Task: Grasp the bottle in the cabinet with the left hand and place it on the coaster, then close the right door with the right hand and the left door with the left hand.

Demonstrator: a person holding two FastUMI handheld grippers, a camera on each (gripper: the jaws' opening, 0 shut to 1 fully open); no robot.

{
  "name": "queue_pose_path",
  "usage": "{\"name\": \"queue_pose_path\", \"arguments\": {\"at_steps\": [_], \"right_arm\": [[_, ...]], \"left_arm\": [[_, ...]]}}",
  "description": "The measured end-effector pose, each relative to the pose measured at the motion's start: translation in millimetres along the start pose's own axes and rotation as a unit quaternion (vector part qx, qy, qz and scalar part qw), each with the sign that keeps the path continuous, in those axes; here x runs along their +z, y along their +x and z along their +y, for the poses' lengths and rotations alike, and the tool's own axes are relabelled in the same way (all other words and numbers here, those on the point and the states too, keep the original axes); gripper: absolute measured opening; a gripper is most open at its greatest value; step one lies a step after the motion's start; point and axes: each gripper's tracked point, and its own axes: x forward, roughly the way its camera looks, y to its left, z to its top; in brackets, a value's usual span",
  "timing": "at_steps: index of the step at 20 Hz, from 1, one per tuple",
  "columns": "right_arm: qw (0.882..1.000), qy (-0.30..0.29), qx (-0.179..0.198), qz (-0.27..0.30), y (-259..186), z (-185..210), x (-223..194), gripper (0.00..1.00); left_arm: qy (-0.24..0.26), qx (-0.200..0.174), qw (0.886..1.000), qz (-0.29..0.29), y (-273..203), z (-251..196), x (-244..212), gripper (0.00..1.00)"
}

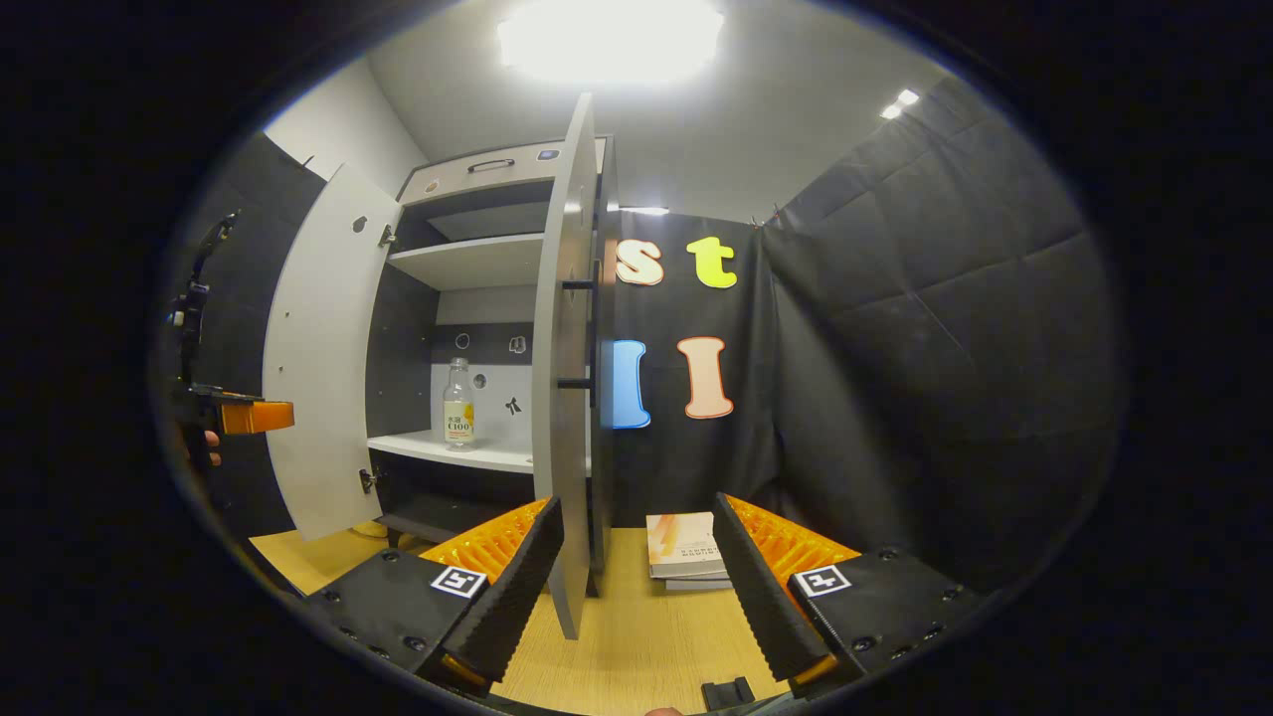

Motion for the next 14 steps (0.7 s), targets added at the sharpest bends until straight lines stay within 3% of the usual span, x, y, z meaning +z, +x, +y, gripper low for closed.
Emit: {"name": "queue_pose_path", "arguments": {"at_steps": [14], "right_arm": [[0.996,-0.024,-0.087,0.008,30.1,-19.4,-8.9,0.94]], "left_arm": [[-0.008,-0.073,0.997,-0.018,159.0,-17.7,35.0,0.91]]}}
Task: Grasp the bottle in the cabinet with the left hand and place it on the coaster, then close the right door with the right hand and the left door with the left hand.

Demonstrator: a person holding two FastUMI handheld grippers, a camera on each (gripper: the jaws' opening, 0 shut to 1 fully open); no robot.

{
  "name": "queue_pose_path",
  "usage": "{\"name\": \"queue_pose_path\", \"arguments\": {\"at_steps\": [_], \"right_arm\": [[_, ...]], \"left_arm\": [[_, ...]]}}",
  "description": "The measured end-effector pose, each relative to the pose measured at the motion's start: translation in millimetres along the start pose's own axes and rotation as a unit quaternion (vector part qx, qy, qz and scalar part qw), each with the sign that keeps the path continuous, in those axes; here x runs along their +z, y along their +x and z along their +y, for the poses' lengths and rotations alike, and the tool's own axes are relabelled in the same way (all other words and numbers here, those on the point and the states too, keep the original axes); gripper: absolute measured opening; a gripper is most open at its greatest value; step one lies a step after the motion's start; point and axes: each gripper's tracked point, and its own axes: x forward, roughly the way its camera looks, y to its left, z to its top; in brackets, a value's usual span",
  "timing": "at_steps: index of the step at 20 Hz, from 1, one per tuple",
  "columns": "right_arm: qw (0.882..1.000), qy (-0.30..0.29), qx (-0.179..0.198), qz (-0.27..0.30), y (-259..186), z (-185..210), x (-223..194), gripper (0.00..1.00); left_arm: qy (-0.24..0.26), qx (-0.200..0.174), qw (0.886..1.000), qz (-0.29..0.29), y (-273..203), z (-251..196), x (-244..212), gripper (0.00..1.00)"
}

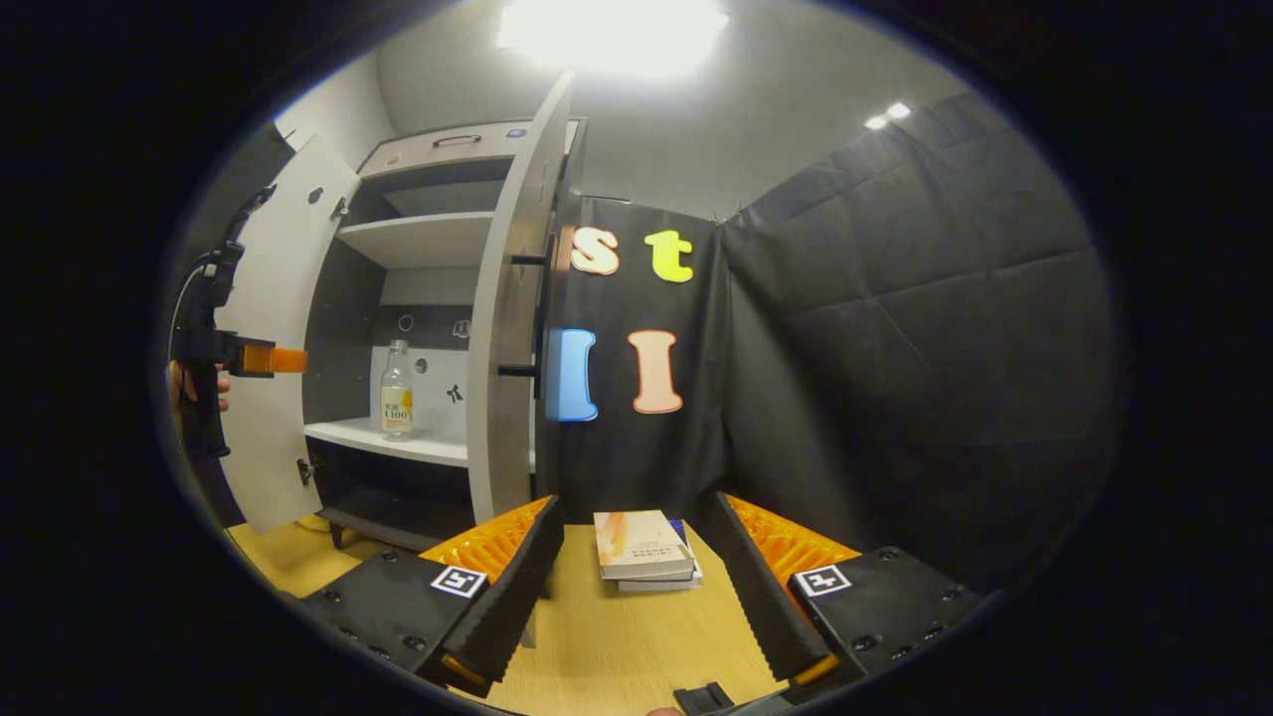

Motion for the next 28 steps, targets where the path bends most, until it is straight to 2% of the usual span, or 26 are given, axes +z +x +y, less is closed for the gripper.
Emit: {"name": "queue_pose_path", "arguments": {"at_steps": [1,18,28], "right_arm": [[1.0,0.0,-0.005,0.003,3.1,0.0,-2.8,0.96],[0.993,-0.011,-0.113,0.026,19.8,-23.4,-18.0,0.96],[0.988,-0.012,-0.148,0.043,16.9,-26.5,-27.1,0.96]], "left_arm": [[0.002,-0.004,1.0,-0.001,10.8,0.4,0.9,0.91],[-0.023,-0.052,0.998,-0.008,162.8,-9.5,8.4,0.89],[-0.016,-0.06,0.998,-0.006,228.6,-8.0,6.7,0.9]]}}
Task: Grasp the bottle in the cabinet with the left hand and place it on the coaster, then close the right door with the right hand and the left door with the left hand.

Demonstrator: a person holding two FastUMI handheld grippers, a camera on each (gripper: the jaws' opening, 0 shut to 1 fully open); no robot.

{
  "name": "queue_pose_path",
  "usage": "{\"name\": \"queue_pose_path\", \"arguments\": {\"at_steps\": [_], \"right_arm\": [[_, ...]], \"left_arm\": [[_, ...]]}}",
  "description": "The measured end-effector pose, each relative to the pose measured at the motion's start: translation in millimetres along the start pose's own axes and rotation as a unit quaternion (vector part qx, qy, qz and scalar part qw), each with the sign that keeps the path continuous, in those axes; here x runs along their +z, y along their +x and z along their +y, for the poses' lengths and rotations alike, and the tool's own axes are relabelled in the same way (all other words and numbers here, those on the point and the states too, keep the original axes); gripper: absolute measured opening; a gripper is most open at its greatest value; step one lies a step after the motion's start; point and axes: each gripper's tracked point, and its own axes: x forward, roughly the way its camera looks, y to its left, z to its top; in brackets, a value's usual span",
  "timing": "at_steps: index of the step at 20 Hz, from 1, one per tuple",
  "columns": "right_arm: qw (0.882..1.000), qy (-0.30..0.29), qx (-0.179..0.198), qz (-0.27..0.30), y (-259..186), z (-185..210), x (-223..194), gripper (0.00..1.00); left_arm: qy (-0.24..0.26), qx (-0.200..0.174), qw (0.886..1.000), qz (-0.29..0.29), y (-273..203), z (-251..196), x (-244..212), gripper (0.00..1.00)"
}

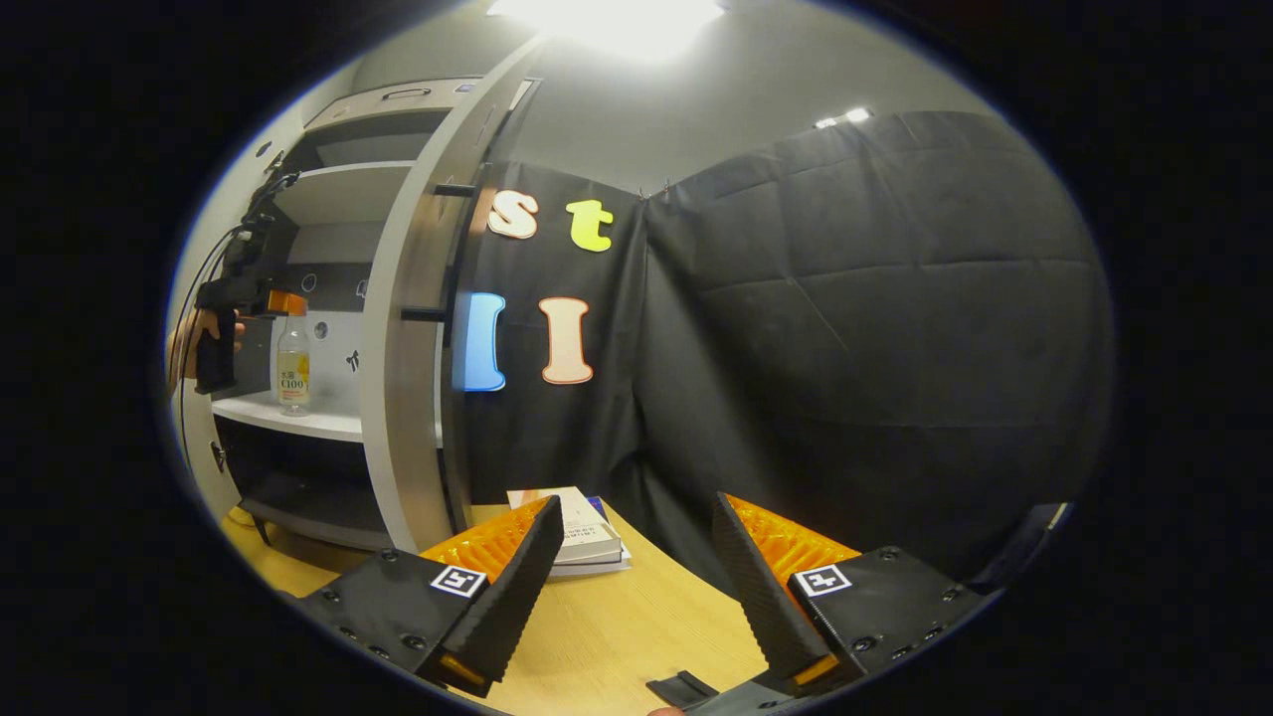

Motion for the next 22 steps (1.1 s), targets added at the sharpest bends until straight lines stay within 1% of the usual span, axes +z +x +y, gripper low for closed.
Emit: {"name": "queue_pose_path", "arguments": {"at_steps": [3,4,6,7,8,9,11,12,14,17,22], "right_arm": [[1.0,0.0,-0.006,0.004,-0.5,5.4,-4.7,0.96],[1.0,0.0,-0.007,0.006,-0.7,6.4,-6.2,0.96],[1.0,-0.002,-0.009,0.008,-2.5,5.4,-8.5,0.96],[1.0,-0.002,-0.01,0.008,-3.6,5.7,-9.6,0.96],[1.0,-0.002,-0.01,0.008,-4.4,6.2,-9.4,0.96],[1.0,-0.001,-0.009,0.008,-4.3,6.4,-10.4,0.96],[1.0,0.001,-0.007,0.009,-5.3,6.6,-10.8,0.96],[1.0,0.002,-0.005,0.009,-5.7,7.4,-10.1,0.96],[1.0,0.002,0.002,0.008,-7.3,6.6,-10.1,0.96],[1.0,-0.003,0.019,0.007,-8.9,6.9,-9.6,0.96],[0.999,-0.003,0.051,0.003,-13.3,1.7,-5.0,0.96]], "left_arm": [[0.008,0.0,1.0,0.012,13.3,4.0,-7.0,0.91],[0.009,0.002,1.0,0.017,17.5,5.5,-9.0,0.89],[0.005,0.001,1.0,0.027,25.8,8.3,-16.0,0.9],[0.002,0.002,1.0,0.028,27.0,9.5,-16.2,0.87],[-0.001,0.004,1.0,0.027,29.1,10.1,-16.7,0.77],[-0.001,0.007,1.0,0.027,29.9,11.2,-17.5,0.69],[-0.001,0.003,1.0,0.029,27.5,10.4,-17.3,0.47],[-0.005,0.0,1.0,0.03,25.3,9.6,-16.5,0.46],[-0.012,-0.003,1.0,0.026,16.6,8.3,-11.6,0.48],[-0.008,0.003,1.0,0.012,-5.0,10.4,0.6,0.47],[-0.012,0.012,1.0,0.01,-42.9,6.9,9.0,0.47]]}}
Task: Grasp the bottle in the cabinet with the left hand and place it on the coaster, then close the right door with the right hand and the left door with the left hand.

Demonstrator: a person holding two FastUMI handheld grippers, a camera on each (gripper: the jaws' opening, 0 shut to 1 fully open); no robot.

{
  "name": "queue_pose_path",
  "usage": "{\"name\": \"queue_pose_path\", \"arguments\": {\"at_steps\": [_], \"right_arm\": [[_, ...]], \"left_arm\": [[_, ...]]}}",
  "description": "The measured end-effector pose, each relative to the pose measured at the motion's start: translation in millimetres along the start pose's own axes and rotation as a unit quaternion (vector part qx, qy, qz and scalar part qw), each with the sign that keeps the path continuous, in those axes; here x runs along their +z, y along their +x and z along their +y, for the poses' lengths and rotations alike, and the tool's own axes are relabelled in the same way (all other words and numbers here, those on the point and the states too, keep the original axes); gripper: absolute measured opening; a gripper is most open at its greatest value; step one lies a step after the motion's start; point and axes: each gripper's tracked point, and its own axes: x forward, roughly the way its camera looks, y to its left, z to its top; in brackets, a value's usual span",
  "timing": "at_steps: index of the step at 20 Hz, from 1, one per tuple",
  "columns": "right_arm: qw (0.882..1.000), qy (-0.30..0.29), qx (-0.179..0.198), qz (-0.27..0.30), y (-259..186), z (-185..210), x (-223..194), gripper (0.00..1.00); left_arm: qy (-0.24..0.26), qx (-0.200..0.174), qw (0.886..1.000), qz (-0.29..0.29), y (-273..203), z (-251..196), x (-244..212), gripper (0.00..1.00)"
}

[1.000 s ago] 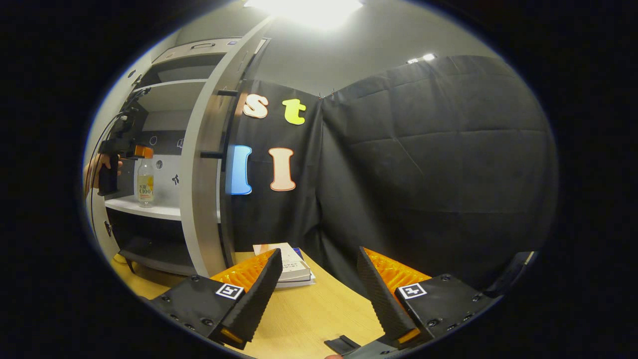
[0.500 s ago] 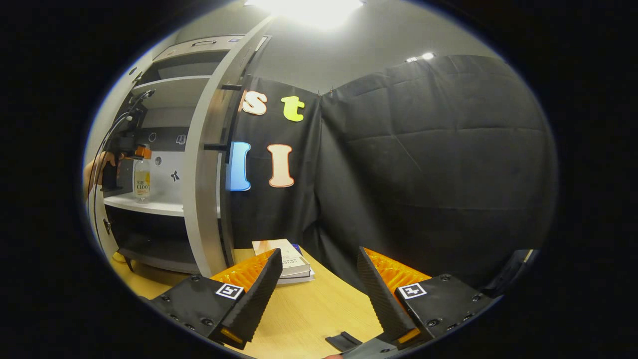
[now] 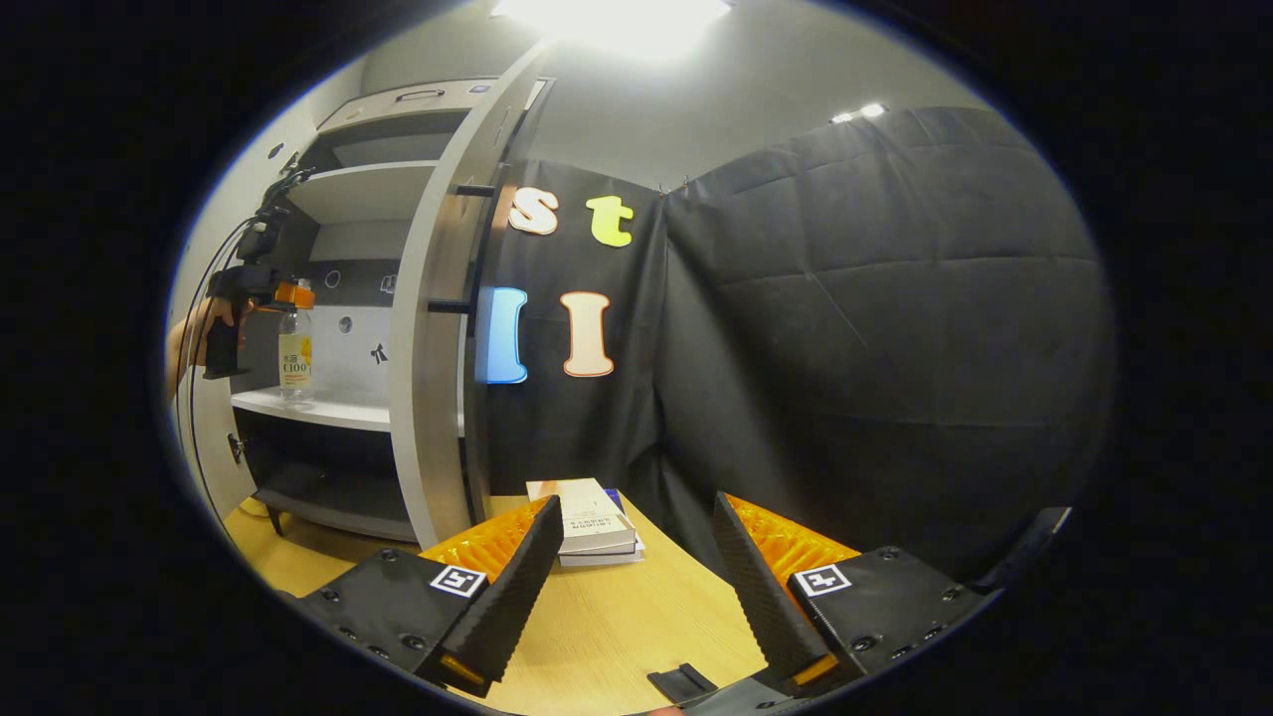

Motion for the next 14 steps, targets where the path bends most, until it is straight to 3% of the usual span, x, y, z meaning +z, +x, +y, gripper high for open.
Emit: {"name": "queue_pose_path", "arguments": {"at_steps": [14], "right_arm": [[0.998,-0.002,0.064,0.001,-24.2,-28.2,-4.8,0.96]], "left_arm": [[0.014,0.008,1.0,0.011,-91.1,-36.6,-14.1,0.46]]}}
